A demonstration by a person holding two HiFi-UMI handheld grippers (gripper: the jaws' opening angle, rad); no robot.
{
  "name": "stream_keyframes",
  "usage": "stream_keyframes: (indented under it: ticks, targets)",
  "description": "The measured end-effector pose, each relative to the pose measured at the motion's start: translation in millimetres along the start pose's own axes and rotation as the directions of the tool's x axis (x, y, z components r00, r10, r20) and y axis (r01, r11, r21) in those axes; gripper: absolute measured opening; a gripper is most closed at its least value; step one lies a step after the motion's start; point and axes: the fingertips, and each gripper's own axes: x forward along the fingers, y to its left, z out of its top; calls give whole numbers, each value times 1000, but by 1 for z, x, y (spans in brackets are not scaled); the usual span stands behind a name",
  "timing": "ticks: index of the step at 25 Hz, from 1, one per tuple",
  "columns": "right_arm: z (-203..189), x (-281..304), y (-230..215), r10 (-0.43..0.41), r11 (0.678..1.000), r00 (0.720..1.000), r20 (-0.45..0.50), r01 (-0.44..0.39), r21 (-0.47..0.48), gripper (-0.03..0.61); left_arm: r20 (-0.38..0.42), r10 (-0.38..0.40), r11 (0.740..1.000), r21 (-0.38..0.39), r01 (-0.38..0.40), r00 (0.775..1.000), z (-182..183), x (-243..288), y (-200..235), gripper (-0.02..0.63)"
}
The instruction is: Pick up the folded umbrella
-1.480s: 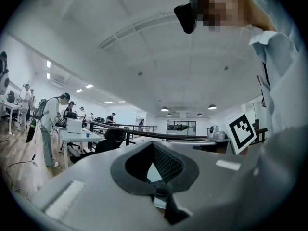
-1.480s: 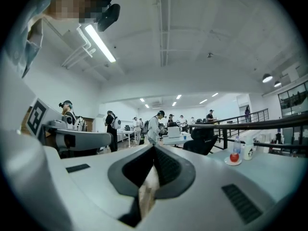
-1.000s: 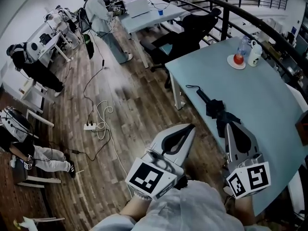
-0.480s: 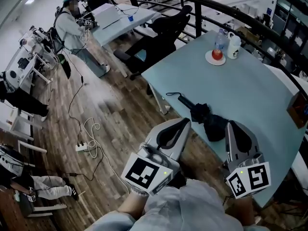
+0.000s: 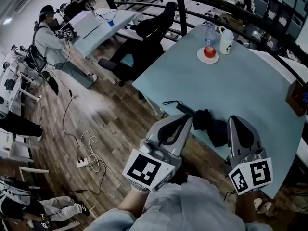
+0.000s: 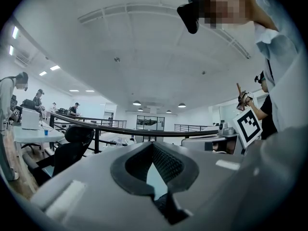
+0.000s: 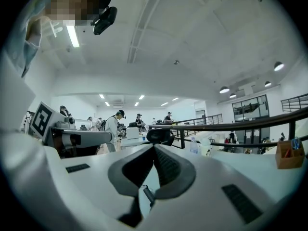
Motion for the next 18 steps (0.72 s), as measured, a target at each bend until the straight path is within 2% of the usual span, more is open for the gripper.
stream_keyframes:
  ticks: [4, 8, 13, 18]
  targets:
    - [-1, 17, -1, -51, 999, 999, -10, 51, -2, 0, -20, -47, 998, -31, 47, 999, -4, 12, 20, 5]
    - [-1, 25, -5, -130, 991, 991, -19, 130, -2, 0, -7, -119, 992, -37, 118, 993, -3, 24, 35, 5]
    - [3, 29, -14, -240, 971, 971, -13, 240, -9, 0, -6, -205, 978, -46, 204, 979, -6, 44, 48, 5]
    - [-1, 28, -18, -332, 943, 943, -24, 332, -4, 0, 7, -271, 962, -18, 271, 963, -9, 58, 58, 5]
